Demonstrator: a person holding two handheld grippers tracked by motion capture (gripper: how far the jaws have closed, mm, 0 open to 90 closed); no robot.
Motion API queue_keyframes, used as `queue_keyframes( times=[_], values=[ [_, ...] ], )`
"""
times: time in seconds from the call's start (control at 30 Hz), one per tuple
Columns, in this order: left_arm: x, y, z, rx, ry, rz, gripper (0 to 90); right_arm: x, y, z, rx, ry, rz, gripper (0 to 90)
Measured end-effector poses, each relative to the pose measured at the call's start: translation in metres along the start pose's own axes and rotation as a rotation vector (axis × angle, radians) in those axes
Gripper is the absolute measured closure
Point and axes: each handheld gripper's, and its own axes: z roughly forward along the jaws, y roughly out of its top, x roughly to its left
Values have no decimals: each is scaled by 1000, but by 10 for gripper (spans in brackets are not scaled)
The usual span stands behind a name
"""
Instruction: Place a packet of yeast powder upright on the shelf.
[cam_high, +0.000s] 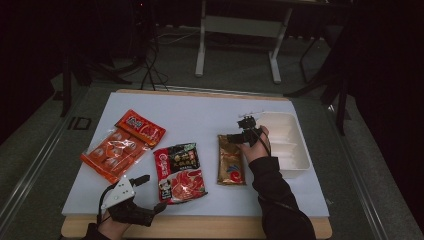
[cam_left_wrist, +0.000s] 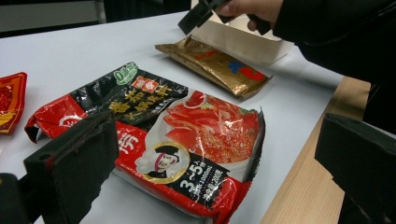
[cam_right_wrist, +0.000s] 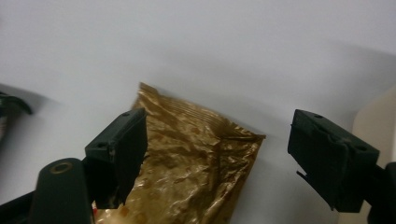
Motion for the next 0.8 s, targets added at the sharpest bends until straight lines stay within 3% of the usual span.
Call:
queue_keyframes(
  times=[0.1,0.43,0.57,0.7,0.8],
  values=[
    [0,0,0,4,-2,-1,0,0,-1,7,16,-36,-11,220],
    [0,0,1,5,-8,-2,0,-5,-4,25,60,-14,51,232],
    [0,0,1,3,-10,-2,1,-4,-6,29,75,39,58,344],
    [0,-1,1,9,-9,-4,0,-4,-7,31,98,38,42,407],
    [0,-1,2,6,-12,-4,0,-4,-8,31,102,36,30,511]
  ],
)
